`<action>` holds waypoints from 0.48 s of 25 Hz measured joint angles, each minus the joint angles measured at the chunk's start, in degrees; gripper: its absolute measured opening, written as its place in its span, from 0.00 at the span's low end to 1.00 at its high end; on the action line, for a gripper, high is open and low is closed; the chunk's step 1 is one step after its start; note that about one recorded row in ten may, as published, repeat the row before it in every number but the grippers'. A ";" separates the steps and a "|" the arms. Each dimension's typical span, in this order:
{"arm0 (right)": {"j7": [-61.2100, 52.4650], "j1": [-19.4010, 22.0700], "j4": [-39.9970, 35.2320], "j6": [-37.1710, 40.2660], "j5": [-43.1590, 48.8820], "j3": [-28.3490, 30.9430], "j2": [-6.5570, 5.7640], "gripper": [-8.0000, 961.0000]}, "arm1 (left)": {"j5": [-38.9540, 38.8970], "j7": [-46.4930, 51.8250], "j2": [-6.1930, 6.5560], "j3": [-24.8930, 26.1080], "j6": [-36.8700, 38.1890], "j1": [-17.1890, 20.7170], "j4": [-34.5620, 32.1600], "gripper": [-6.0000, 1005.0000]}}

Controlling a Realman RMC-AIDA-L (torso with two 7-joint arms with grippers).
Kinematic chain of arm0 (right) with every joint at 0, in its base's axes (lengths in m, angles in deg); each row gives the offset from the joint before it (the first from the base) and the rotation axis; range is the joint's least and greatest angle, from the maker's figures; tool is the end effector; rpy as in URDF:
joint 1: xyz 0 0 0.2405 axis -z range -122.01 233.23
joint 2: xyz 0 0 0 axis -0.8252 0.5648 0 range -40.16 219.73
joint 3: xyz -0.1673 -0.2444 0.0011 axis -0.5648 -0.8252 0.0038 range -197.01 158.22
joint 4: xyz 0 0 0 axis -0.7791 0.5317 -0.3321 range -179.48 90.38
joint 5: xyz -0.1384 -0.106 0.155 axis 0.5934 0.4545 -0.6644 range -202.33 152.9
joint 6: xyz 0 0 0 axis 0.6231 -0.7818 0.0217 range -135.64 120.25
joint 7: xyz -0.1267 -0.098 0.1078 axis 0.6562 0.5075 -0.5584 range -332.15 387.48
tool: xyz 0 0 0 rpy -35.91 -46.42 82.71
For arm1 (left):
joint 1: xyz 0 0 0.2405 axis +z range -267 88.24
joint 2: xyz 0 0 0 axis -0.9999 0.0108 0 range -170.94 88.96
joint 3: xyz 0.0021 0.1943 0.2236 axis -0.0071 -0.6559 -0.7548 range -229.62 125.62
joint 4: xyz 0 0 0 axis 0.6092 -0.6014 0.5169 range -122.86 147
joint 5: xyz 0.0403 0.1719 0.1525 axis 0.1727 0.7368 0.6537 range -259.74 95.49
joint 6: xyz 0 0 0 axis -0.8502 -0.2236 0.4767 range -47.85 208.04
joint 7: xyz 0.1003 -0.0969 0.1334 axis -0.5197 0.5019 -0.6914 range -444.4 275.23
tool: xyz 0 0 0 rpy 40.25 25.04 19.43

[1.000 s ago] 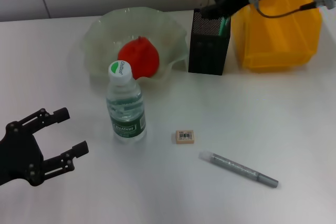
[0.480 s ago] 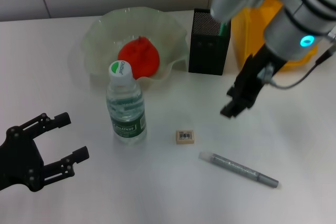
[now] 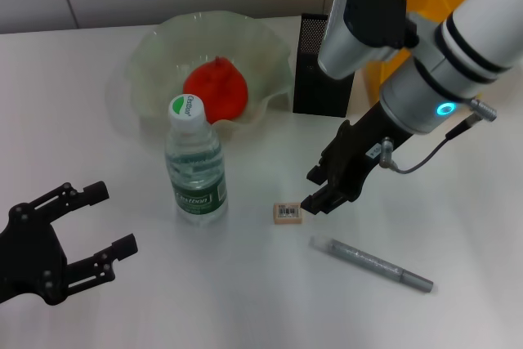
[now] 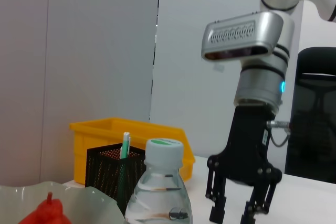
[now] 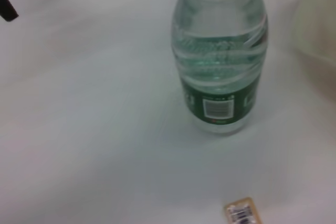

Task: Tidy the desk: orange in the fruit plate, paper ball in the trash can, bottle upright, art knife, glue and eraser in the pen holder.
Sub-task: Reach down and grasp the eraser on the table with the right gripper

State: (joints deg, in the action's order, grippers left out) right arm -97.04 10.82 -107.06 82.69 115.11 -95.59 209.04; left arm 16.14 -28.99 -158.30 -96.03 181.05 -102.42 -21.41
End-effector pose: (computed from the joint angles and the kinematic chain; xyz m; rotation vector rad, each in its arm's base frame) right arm 0.1850 0.4140 -0.0974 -2.9747 0.5257 -0.4604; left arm -0.3369 0.2776 -0.0386 -2.5751 -0.3688 -0.9467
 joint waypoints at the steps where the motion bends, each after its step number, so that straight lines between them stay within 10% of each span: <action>1: 0.72 0.07 1.05 -0.58 -0.42 -0.11 0.00 0.49 | 0.00 0.00 -0.01 0.00 0.00 0.09 0.00 0.80; 12: 6.87 -0.02 6.07 -2.83 -3.75 -0.50 0.01 0.49 | -0.01 -0.56 -0.09 -0.01 -0.08 0.77 0.00 0.80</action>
State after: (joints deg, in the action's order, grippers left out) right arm -90.16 10.80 -100.99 79.86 111.37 -96.09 209.05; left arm 16.14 -29.55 -158.40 -96.04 180.97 -101.65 -21.42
